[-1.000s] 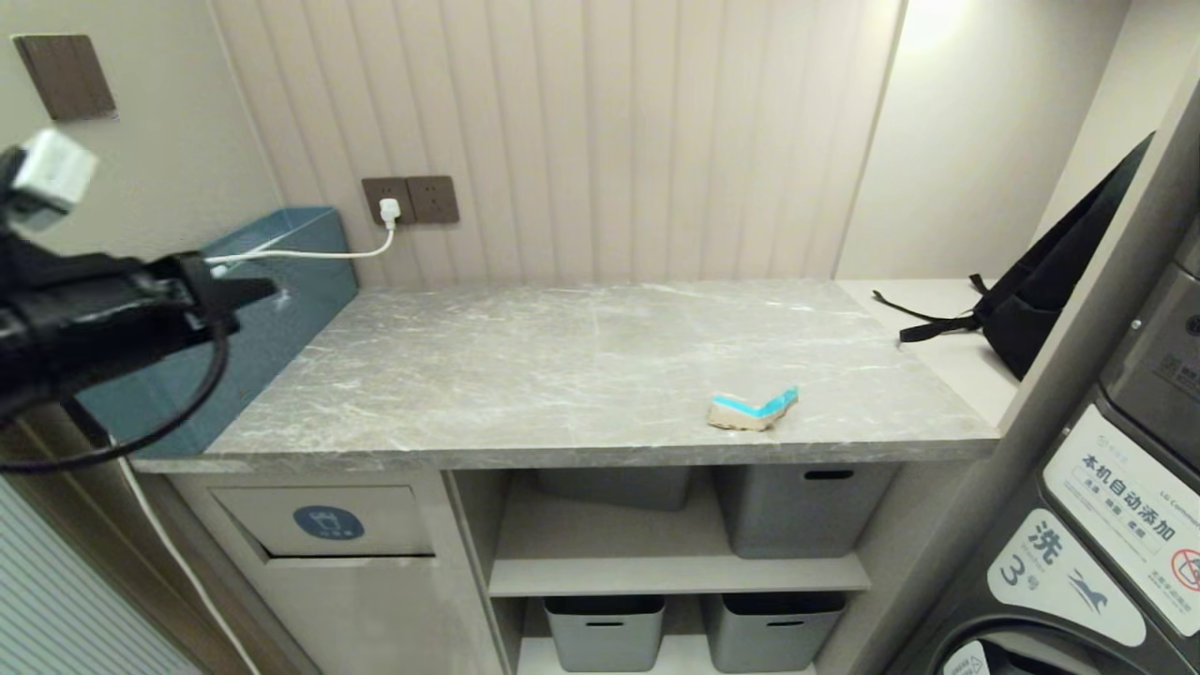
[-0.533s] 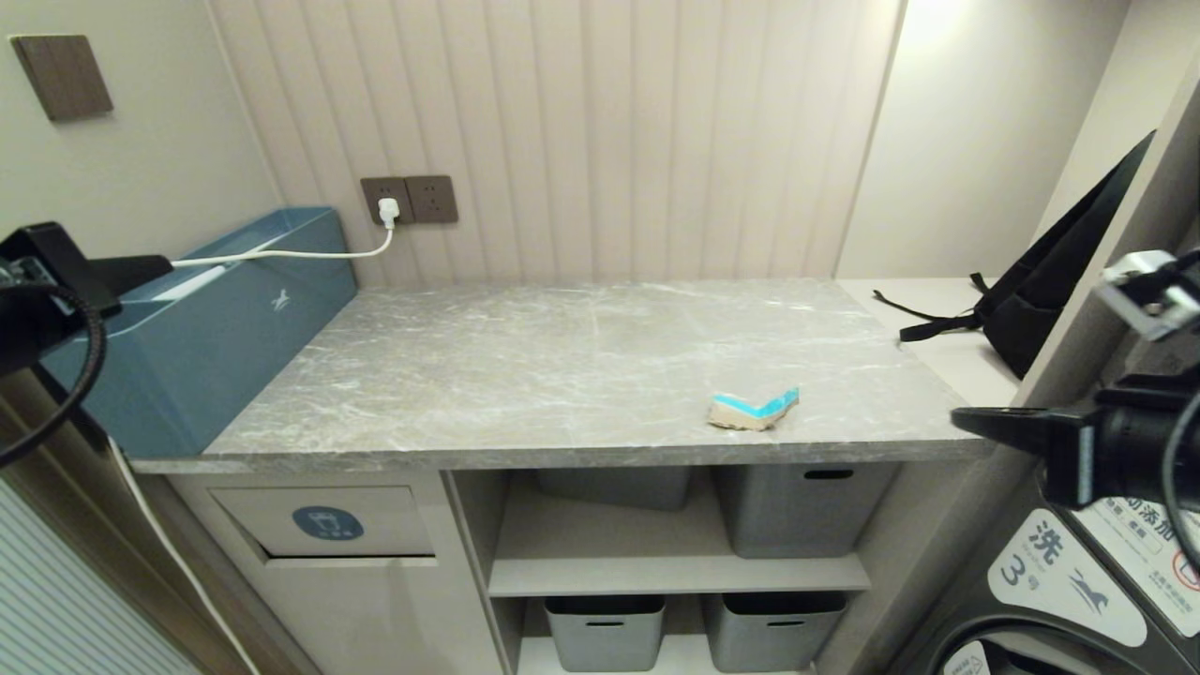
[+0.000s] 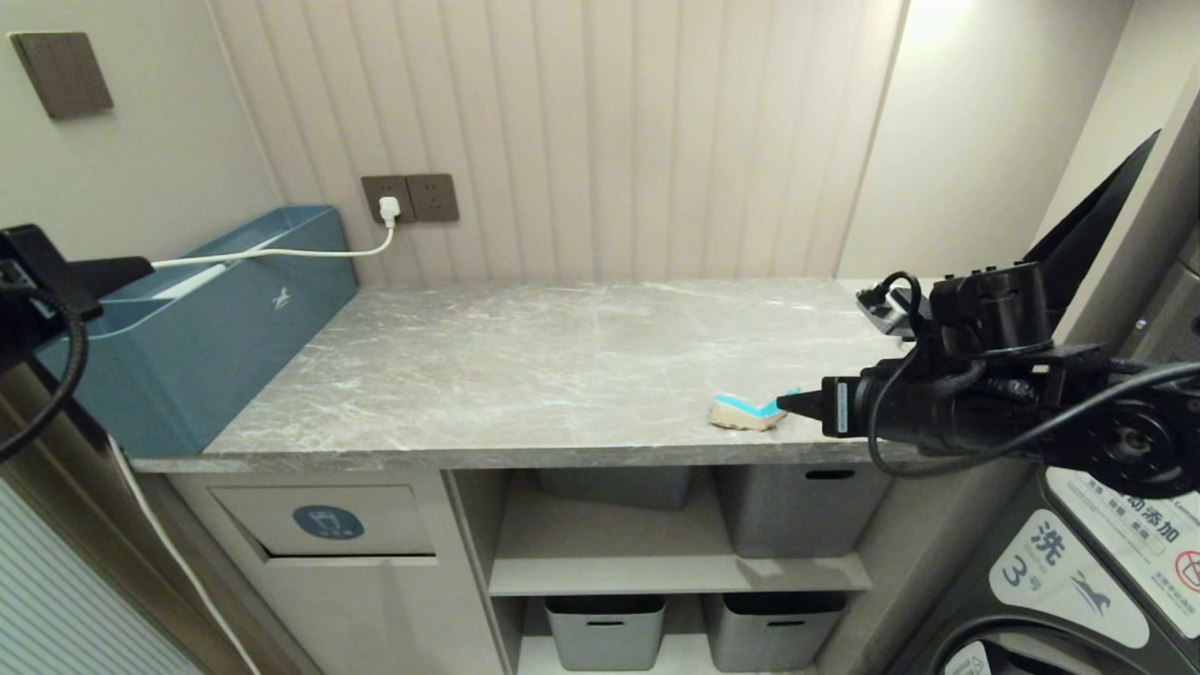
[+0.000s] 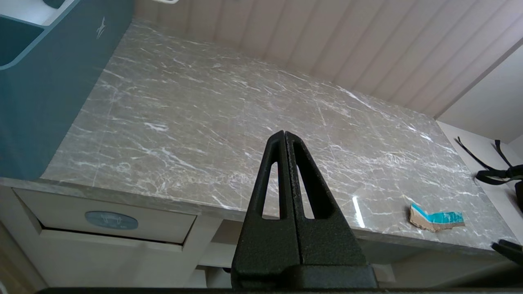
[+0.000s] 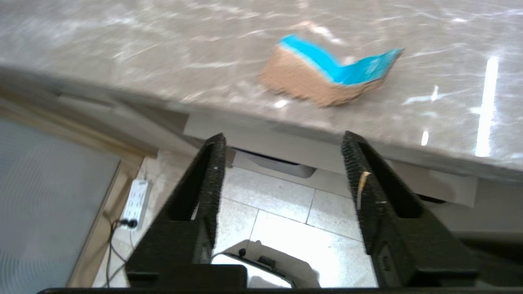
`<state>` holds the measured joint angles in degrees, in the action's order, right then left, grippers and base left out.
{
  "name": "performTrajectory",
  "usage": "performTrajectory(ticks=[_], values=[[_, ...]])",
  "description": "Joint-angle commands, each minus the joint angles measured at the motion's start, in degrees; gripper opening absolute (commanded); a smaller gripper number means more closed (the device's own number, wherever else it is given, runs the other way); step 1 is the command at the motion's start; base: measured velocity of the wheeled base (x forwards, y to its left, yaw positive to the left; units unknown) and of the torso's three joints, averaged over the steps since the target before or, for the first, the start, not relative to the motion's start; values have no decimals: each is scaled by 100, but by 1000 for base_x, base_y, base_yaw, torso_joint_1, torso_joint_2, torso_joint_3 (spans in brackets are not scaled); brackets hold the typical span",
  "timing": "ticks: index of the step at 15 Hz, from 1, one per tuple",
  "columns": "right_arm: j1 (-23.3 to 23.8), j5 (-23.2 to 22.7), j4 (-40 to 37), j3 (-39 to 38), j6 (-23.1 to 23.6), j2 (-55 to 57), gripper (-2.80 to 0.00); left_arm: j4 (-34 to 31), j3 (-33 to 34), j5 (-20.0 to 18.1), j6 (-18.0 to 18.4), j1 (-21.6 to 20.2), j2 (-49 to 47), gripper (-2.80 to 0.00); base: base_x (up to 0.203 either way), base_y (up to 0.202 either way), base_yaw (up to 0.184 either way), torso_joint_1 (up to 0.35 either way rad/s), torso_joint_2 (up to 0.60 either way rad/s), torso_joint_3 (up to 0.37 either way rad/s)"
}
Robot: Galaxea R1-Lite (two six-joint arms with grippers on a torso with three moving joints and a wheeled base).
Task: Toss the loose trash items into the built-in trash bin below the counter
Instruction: Pick up the garbage
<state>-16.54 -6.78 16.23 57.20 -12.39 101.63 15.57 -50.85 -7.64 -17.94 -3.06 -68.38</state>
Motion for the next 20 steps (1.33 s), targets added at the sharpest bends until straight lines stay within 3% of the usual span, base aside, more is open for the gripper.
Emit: performTrajectory(ticks=[1,5,12,20], values=[[245,7,-101,341,-36,533,0,16,10,-9,-16,-2,-53,-280,0,0,0,0,0,0],[617,122,-504,856,-93,970,0,25,107,-43,-25,-2,-79,-280,0,0,0,0,0,0],[506,118,-532,1722,-89,1630,0,34,189,-44,-25,7,-88,-280,0,0,0,0,0,0],[459,202,-551,1698,-89,1852,0,43,190,-35,-25,7,-106,-280,0,0,0,0,0,0]])
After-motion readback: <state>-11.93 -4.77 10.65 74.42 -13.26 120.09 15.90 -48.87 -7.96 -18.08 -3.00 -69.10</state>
